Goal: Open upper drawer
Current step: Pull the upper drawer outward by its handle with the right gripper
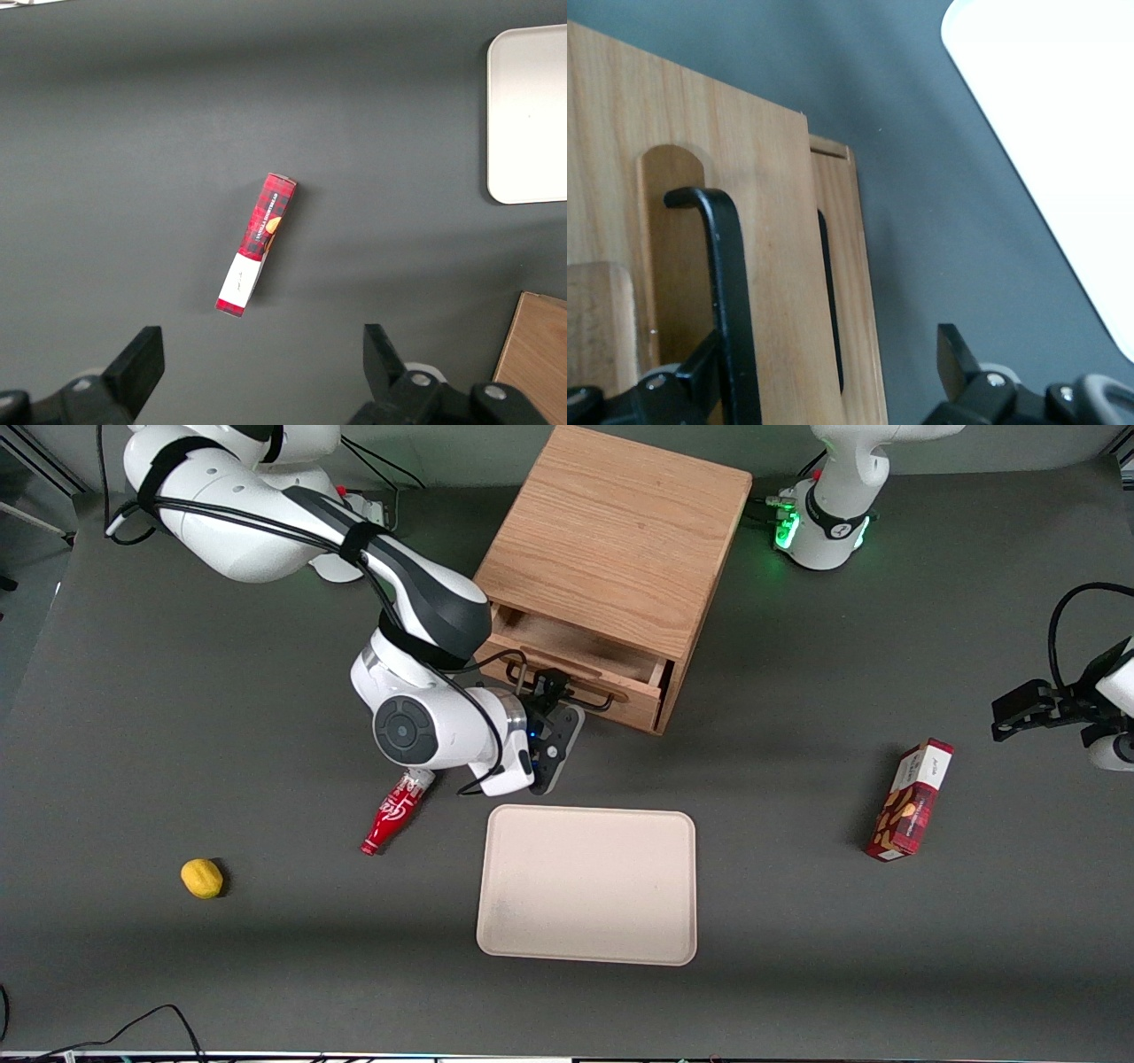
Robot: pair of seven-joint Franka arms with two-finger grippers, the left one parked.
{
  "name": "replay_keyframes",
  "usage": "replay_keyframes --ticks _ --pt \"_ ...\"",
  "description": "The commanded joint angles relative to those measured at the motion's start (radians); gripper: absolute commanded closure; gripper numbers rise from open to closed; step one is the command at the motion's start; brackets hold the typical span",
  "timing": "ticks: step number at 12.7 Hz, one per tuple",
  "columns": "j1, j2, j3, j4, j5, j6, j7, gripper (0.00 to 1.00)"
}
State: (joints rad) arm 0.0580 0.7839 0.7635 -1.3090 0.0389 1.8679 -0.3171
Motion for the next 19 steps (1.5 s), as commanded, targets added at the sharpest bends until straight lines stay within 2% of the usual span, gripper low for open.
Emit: replay_keyframes --ticks 1,19 --pt "0.011 0.038 -0.004 0.065 -0.027 -0.012 0.020 0.00" --pt "0.011 0.127 -0.104 0.272 -0.027 -0.072 -0.031 0.00"
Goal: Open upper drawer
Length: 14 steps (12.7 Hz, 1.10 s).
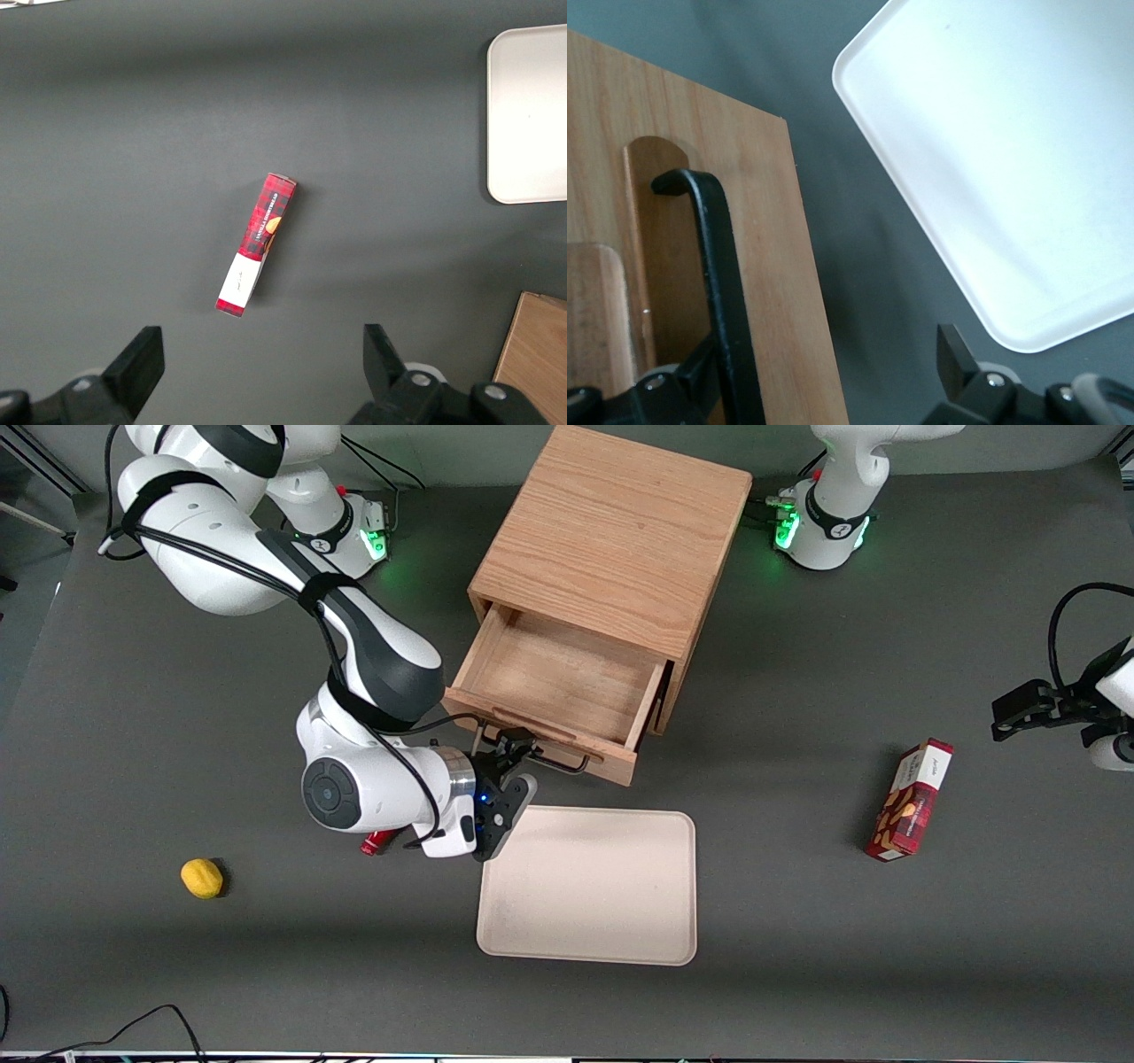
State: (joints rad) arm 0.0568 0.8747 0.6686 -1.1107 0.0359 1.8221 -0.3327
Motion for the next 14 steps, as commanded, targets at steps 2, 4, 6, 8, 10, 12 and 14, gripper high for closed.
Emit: replay_keyframes --ticks 2,4,6,8,10,12,14 --pt "0.011 0.049 -0.010 0.095 -0.024 -0.026 -0.016 0.00" --pt "0.009 0.059 -0.014 0.114 -0.025 -0.026 -0.017 0.00" --pt "0.009 0.064 -0.021 0.127 -0.025 -0.027 -0.037 0.00" --pt "0.008 0.069 -0.027 0.138 -0.025 -0.027 -0.043 0.00" --pt "0.005 0.072 -0.035 0.157 -0.025 -0.027 -0.045 0.00" --pt "-0.002 0.079 -0.035 0.172 -0.025 -0.027 -0.048 0.00" --pt "-0.003 0.086 -0.035 0.177 -0.024 -0.027 -0.057 0.00"
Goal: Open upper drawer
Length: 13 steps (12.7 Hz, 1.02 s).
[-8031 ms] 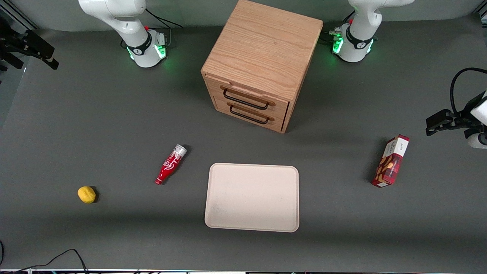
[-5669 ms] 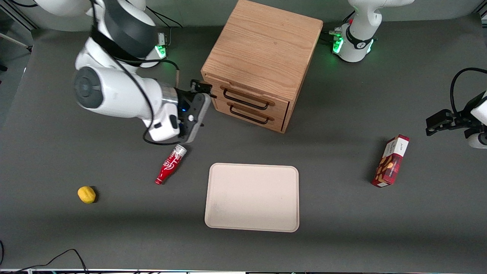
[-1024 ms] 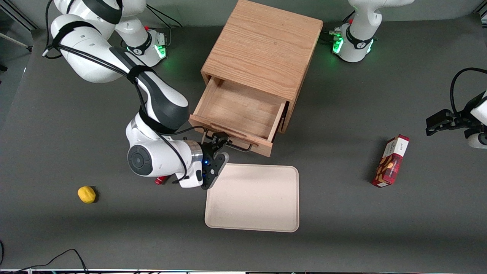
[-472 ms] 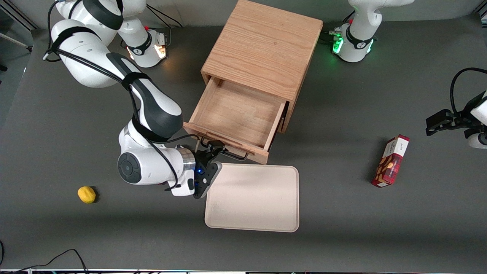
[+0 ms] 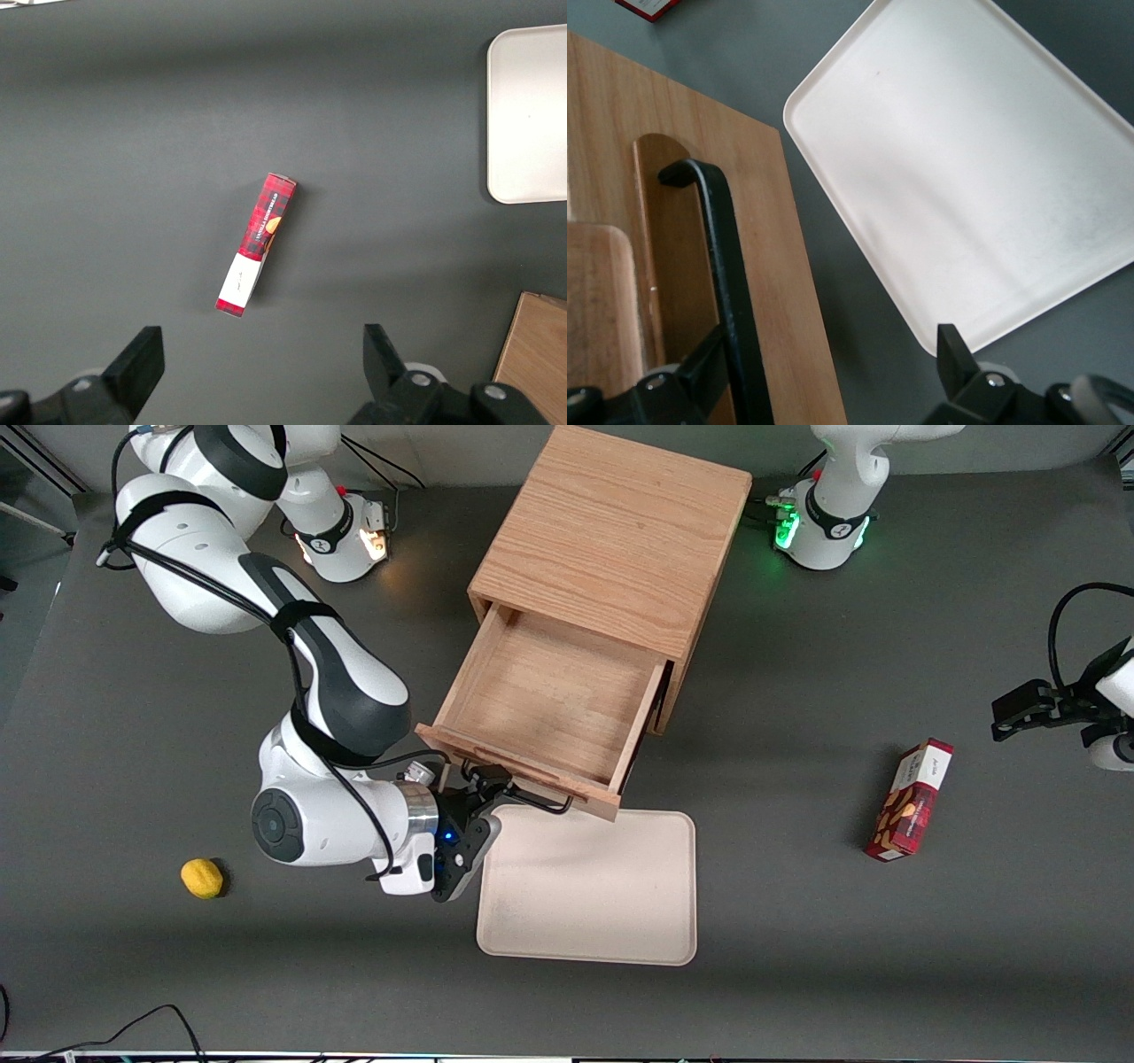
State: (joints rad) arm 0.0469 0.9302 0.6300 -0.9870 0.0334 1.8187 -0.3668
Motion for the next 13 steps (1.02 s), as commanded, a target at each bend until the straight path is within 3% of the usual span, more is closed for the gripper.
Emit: replay_keyframes --ticks 1,7,10,13 --pt "0.007 0.030 0.005 0.053 -0.021 -0.030 -0.023 0.00" --pt "0.001 -0.086 0.059 0.060 -0.012 -0.065 -0.009 0.00" --pt "-0.027 -0.313 0.043 0.056 -0.012 -0.116 0.005 0.00" --pt "-0.071 -0.477 0.037 0.042 -0.038 -0.237 0.164 0.00"
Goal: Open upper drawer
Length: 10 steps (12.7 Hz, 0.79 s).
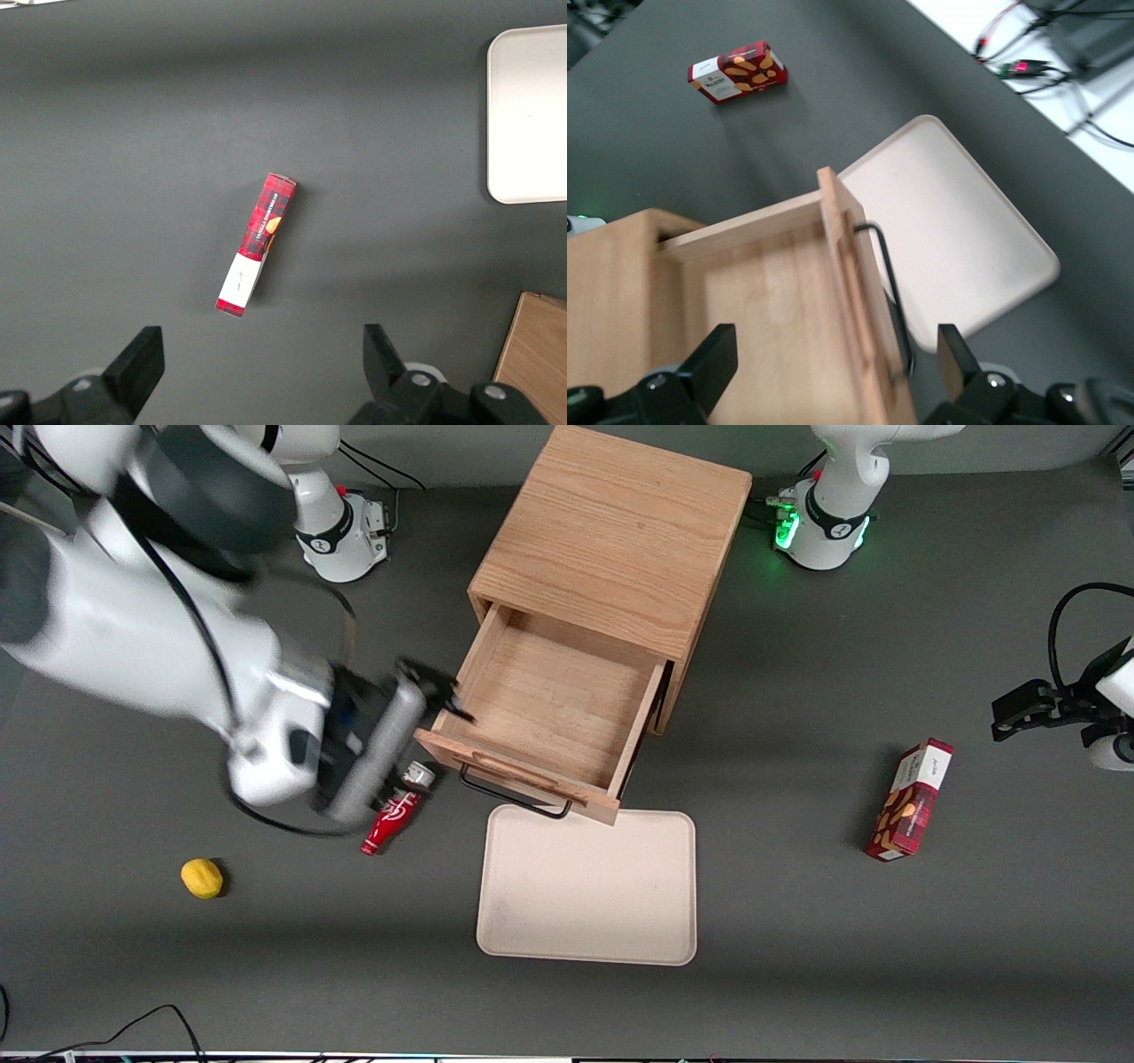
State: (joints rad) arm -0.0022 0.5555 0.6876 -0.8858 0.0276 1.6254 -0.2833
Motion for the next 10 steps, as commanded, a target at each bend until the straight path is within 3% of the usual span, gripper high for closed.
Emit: replay_keyframes --ticks 1,5,7,8,10 --pt "-0.034 -0.118 -0.022 -0.058 -0.063 -0.047 0.085 0.00" --pt "-0.027 -0.153 -0.022 -0.085 -0.159 -0.076 0.104 0.00" --pt "-0.038 -0.195 -0.019 -0.096 -0.228 -0.084 0.302 0.00" --pt "-0.068 -0.228 -0.020 -0.107 -0.227 -0.152 0.390 0.00" --pt "-0.201 -0.294 -0.008 -0.128 -0.227 -0.322 0.395 0.00"
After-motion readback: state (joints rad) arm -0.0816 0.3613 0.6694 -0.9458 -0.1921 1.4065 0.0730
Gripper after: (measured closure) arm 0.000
